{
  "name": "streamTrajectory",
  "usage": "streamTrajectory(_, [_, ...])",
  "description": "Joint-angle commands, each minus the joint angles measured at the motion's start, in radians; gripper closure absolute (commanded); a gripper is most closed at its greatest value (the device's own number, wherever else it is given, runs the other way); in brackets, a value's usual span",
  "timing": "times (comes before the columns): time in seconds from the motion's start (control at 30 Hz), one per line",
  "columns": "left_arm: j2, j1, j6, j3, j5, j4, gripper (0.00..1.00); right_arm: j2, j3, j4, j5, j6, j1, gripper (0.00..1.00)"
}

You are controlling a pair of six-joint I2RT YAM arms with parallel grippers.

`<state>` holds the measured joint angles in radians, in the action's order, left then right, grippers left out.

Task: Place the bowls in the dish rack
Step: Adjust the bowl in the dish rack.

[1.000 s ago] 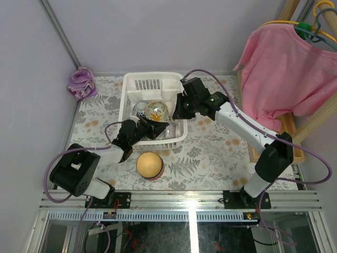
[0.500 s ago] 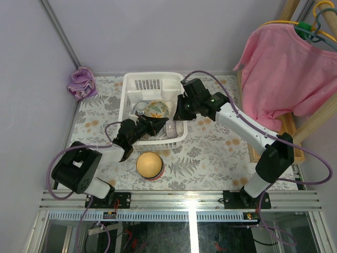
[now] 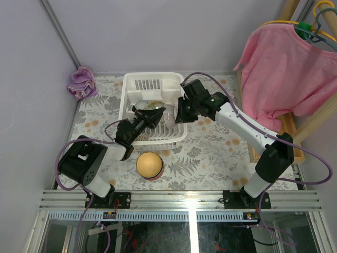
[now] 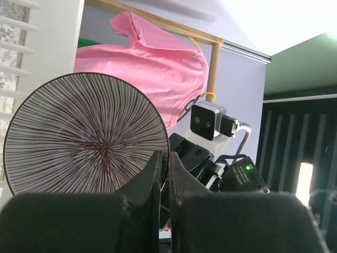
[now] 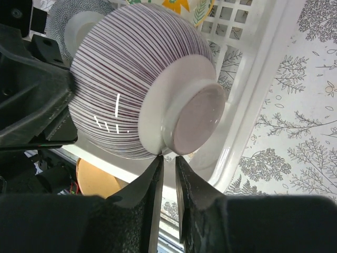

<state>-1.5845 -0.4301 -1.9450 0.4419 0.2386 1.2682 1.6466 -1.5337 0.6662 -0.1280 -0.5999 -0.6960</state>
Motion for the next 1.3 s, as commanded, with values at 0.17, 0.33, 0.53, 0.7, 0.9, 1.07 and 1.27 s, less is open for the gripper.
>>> streamTrajectory(0.17, [-0.096,0.009,-0.053,-0.104,0.083,-0.032,1.00,0.043,-0.081,0.025,0.032,0.033,-0.022,0.75])
streamTrajectory(0.33, [-0.067,0.011,-0.020,-0.118,0.094,-0.037,1.00,0.021,-0.067,-0.005,0.031,0.024,-0.022,0.70])
streamTrajectory(0.53, [0.082,0.021,0.168,0.012,0.173,-0.332,1.00,-0.084,-0.059,0.005,0.052,-0.001,-0.022,0.64])
streamTrajectory(0.7, [0.185,0.036,0.344,0.113,0.234,-0.607,1.00,-0.131,-0.055,0.027,0.061,-0.009,-0.019,0.63])
streamTrajectory(0.9, [0.262,0.087,0.428,0.101,0.302,-0.728,1.00,-0.169,-0.002,0.007,0.047,-0.024,-0.019,0.63])
streamTrajectory(1.07, [0.215,0.103,0.461,0.073,0.365,-0.702,1.00,-0.164,0.038,-0.009,0.030,-0.030,-0.019,0.63])
streamTrajectory(1.27, [0.158,0.111,0.341,0.066,0.392,-0.496,1.00,-0.163,0.069,-0.024,0.027,-0.032,-0.020,0.63])
